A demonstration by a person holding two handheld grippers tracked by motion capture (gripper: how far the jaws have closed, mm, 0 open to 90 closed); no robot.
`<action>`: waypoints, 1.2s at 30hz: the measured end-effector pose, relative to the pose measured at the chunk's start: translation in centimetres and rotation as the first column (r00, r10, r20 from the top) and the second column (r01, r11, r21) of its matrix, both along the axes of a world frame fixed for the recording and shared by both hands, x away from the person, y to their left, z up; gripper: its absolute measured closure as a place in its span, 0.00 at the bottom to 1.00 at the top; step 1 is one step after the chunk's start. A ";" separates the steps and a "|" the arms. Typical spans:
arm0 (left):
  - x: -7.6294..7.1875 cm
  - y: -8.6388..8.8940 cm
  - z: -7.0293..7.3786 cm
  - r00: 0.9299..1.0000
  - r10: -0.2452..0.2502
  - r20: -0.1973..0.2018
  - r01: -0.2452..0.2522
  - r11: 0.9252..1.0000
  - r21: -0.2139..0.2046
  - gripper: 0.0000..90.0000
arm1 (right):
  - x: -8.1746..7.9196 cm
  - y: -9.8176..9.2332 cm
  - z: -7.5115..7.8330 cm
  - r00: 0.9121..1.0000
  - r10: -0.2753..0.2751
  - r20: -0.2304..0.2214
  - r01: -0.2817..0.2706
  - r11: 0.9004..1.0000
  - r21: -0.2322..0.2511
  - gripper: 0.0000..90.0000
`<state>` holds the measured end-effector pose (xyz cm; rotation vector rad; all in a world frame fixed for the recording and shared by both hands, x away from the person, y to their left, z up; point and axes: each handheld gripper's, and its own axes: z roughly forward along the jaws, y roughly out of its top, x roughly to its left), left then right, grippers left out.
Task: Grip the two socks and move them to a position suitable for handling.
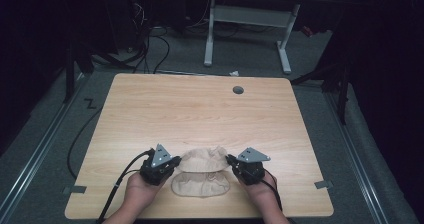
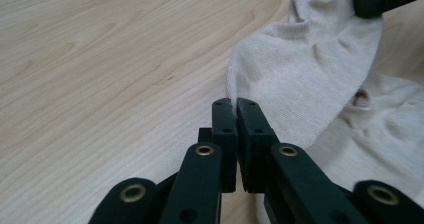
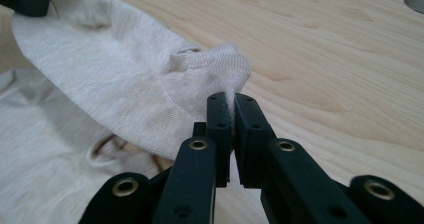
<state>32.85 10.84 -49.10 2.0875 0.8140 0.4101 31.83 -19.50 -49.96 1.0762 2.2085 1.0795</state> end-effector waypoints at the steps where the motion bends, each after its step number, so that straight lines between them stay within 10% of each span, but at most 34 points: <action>1: -0.2 0.1 0.0 1.000 -0.004 -0.003 0.004 1.000 -0.001 0.97 | -0.3 0.1 0.0 1.000 0.007 0.003 -0.007 1.000 -0.002 0.96; 14: -4.3 1.4 -1.0 0.998 -0.059 -0.039 0.058 0.998 -0.006 0.97 | -5.4 0.4 -0.3 0.998 0.065 0.000 -0.065 0.998 -0.024 0.96; 36: -3.9 1.2 -2.4 0.995 -0.053 -0.084 0.059 0.996 0.071 0.96 | -5.7 0.7 -1.8 0.994 0.075 -0.077 -0.081 0.994 -0.073 0.93</action>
